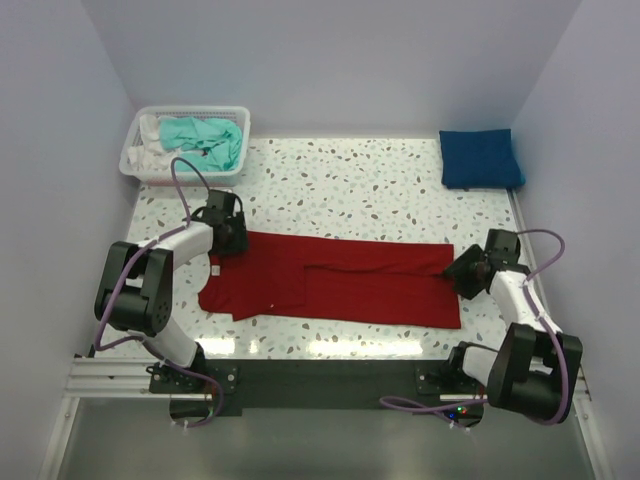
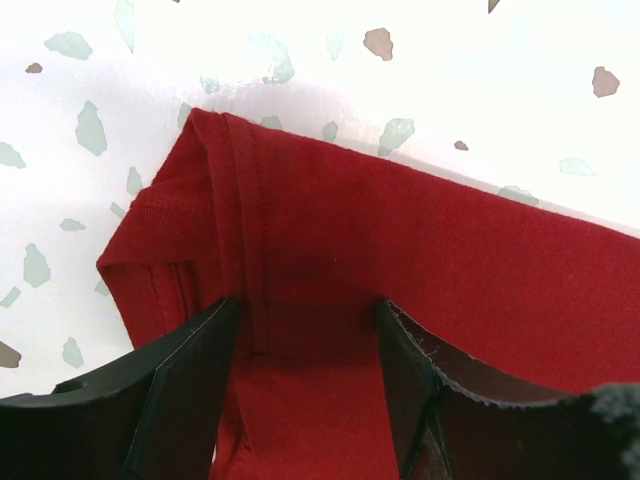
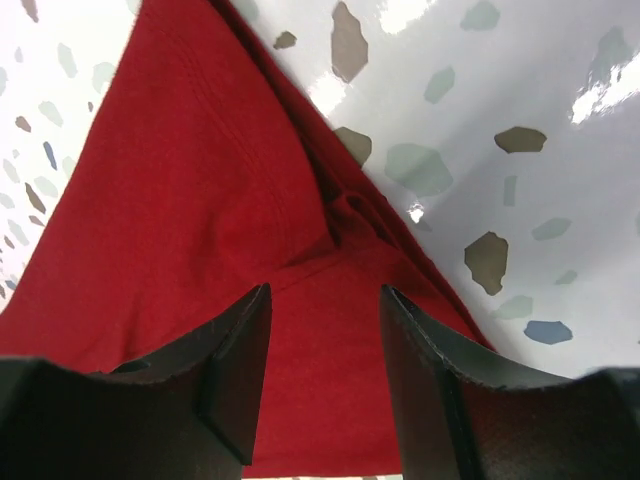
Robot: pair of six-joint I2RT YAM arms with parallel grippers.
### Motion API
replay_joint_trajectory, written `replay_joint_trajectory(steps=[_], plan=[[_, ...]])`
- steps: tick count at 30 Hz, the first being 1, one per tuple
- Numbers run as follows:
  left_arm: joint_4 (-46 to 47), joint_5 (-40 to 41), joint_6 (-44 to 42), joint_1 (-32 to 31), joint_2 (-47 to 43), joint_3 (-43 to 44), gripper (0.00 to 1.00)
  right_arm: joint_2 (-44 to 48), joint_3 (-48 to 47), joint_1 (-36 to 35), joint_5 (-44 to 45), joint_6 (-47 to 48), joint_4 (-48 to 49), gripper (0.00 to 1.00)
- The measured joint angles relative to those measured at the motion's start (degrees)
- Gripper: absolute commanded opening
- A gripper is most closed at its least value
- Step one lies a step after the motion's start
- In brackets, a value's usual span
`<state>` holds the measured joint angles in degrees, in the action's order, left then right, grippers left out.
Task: Fold and stack the t-shirts
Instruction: Fold the tshirt
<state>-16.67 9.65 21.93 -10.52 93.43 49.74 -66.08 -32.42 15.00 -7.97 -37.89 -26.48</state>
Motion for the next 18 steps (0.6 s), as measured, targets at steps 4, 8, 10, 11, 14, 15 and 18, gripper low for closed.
replay_joint_trajectory(steps=[4,8,10,11,14,15,18], plan=[[0.0,0.0,0.0,0.0,0.0,0.0,0.63,-1.0,1.7,0.0,-0.9,-3.7,2.3,0.51],[0.0,0.0,0.0,0.0,0.0,0.0,0.63,-1.2,1.7,0.0,-0.8,-6.0,5.0,0.51],[0.0,0.0,0.0,0.0,0.0,0.0,0.63,-1.6,1.7,0.0,-0.8,-6.7,6.0,0.51],[0.0,0.0,0.0,0.0,0.0,0.0,0.63,-1.9,1.7,0.0,-0.8,-7.0,6.4,0.51],[0.0,0.0,0.0,0.0,0.0,0.0,0.63,-3.0,1.8,0.0,-0.8,-7.7,7.6,0.49],[0.0,0.0,0.0,0.0,0.0,0.0,0.63,-3.3,1.9,0.0,-0.8,-7.9,8.0,0.49],[0.0,0.0,0.0,0.0,0.0,0.0,0.63,-4.0,2.2,0.0,-0.8,-8.4,8.7,0.43]])
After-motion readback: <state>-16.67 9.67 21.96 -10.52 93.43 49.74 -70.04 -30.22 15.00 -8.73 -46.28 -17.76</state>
